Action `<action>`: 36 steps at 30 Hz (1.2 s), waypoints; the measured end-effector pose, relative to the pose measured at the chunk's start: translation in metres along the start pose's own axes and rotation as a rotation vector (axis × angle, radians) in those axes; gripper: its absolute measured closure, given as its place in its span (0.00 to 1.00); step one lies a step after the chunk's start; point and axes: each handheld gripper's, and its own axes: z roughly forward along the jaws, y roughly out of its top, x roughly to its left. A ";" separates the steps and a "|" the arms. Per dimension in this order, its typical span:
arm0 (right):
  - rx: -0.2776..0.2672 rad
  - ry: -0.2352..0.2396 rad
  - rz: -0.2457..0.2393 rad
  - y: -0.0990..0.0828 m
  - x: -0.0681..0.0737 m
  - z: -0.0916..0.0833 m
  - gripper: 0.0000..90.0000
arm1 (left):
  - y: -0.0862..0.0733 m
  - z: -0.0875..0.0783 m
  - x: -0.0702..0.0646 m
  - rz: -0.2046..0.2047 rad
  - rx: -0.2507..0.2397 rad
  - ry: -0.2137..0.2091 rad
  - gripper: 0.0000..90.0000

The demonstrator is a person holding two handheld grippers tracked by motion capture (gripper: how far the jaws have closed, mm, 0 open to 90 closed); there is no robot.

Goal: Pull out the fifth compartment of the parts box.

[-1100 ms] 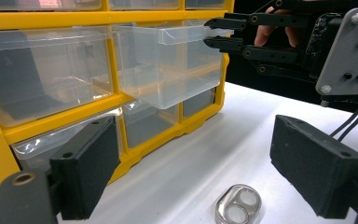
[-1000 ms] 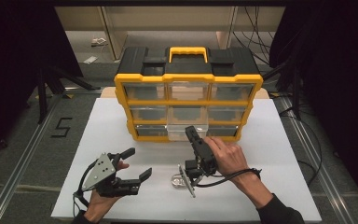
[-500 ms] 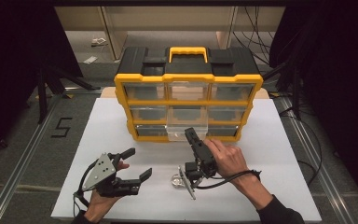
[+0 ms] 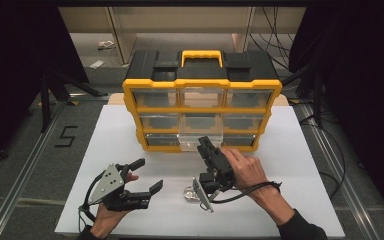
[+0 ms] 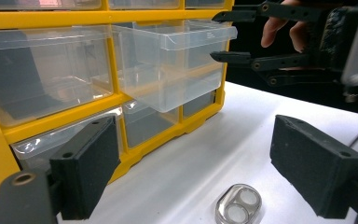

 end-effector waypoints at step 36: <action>-0.201 0.645 0.733 -0.001 -0.039 -0.011 0.34 | 0.000 0.000 0.001 -0.001 0.001 0.000 0.17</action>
